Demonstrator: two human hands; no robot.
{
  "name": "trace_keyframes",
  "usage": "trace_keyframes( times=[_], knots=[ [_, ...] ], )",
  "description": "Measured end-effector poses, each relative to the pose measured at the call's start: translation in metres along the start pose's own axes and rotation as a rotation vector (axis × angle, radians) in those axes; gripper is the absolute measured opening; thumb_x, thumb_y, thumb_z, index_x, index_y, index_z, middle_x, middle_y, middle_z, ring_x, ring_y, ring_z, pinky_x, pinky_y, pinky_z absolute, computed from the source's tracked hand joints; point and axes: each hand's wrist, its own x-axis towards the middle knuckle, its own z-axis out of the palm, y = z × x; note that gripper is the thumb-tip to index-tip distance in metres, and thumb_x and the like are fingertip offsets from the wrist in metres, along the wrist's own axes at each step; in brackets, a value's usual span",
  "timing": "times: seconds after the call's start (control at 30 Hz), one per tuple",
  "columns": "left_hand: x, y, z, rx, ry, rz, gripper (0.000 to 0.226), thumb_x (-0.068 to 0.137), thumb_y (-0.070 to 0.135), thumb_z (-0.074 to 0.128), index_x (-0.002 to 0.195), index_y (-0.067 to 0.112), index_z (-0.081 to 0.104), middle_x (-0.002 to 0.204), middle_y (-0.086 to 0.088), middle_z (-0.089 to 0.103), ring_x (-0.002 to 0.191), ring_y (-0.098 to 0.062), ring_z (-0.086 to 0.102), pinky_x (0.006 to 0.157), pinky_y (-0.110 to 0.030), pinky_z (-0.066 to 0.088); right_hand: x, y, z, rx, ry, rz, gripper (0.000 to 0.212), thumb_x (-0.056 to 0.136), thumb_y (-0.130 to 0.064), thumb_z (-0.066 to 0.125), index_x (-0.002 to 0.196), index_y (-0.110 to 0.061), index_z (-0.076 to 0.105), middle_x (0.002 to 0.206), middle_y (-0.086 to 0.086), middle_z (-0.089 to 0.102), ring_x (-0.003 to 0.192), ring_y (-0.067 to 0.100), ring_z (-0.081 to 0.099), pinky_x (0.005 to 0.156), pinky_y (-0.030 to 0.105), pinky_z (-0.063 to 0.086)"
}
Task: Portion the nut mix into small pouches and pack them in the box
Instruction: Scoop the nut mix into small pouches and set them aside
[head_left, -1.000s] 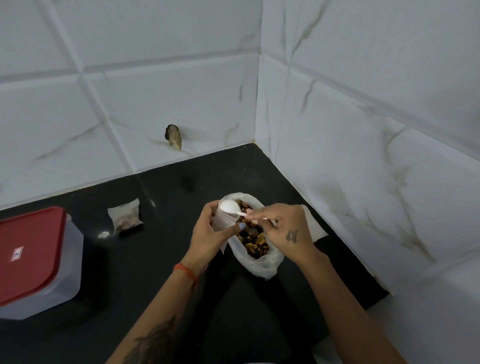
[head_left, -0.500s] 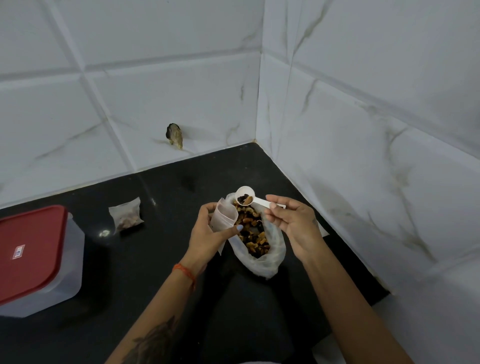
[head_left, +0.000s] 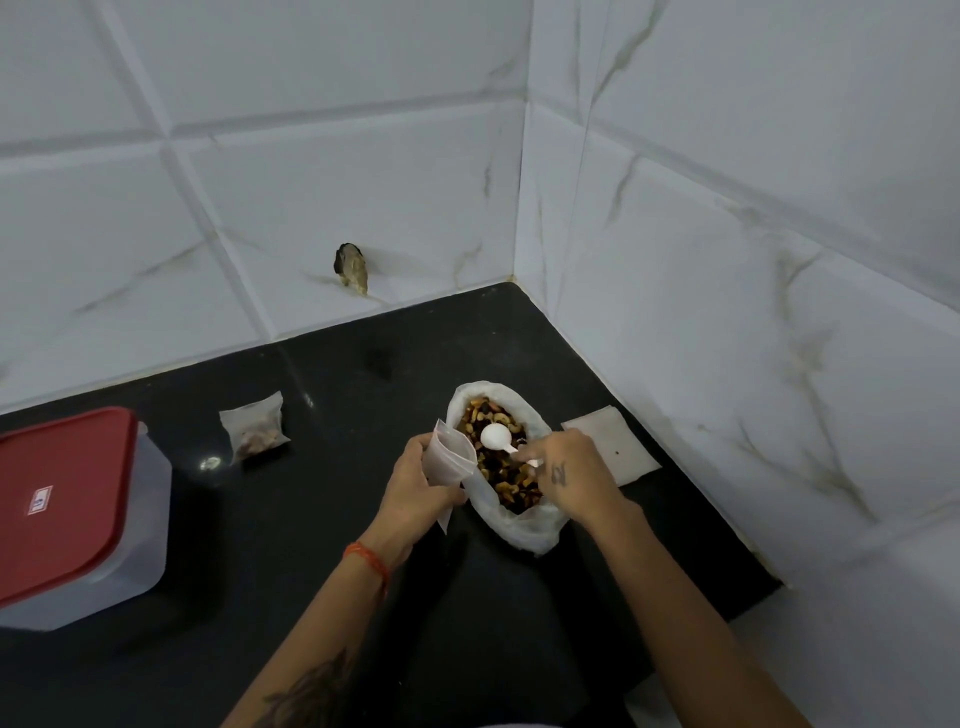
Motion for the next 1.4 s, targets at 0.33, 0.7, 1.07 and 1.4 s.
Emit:
trace_keyframes(
  times=[0.33,0.7,1.07,1.4],
  knots=[
    [0.000,-0.004,0.002,-0.015,-0.004,-0.001,0.063,0.072,0.000,0.075,0.120,0.027,0.044,0.119,0.002,0.052,0.110,-0.013,0.052,0.090,-0.032,0.049,0.006,-0.006,-0.001,0.087,0.087,-0.071,0.028,0.095,-0.016,0.052,0.120,-0.016,0.064,0.109,0.006,0.055,0.101,0.022,0.058,0.088,0.025,0.047],
    [0.005,-0.011,0.004,0.027,-0.008,-0.006,0.062,0.071,0.004,0.077,0.116,0.032,0.044,0.127,-0.001,0.048,0.115,-0.016,0.050,0.094,-0.037,0.049,0.007,0.014,-0.011,0.153,0.284,-0.154,0.025,0.091,-0.009,0.059,0.112,-0.015,0.070,0.098,0.008,0.071,0.078,0.006,0.062,0.070,0.004,0.037],
    [0.005,-0.017,0.005,0.032,-0.013,-0.004,0.063,0.069,0.004,0.077,0.117,0.031,0.046,0.128,-0.002,0.048,0.116,-0.018,0.052,0.096,-0.041,0.050,0.005,0.023,0.002,0.069,0.288,-0.169,0.024,0.092,-0.015,0.057,0.112,-0.022,0.070,0.086,0.002,0.065,0.077,0.013,0.054,0.064,0.009,0.031],
    [0.004,-0.018,0.006,0.065,-0.007,-0.013,0.064,0.067,0.008,0.079,0.119,0.030,0.047,0.128,-0.002,0.046,0.116,-0.018,0.051,0.097,-0.043,0.050,0.009,0.013,0.001,-0.048,0.342,-0.187,0.024,0.094,-0.015,0.054,0.114,-0.016,0.068,0.098,0.005,0.063,0.092,0.015,0.049,0.073,0.022,0.041]
  ],
)
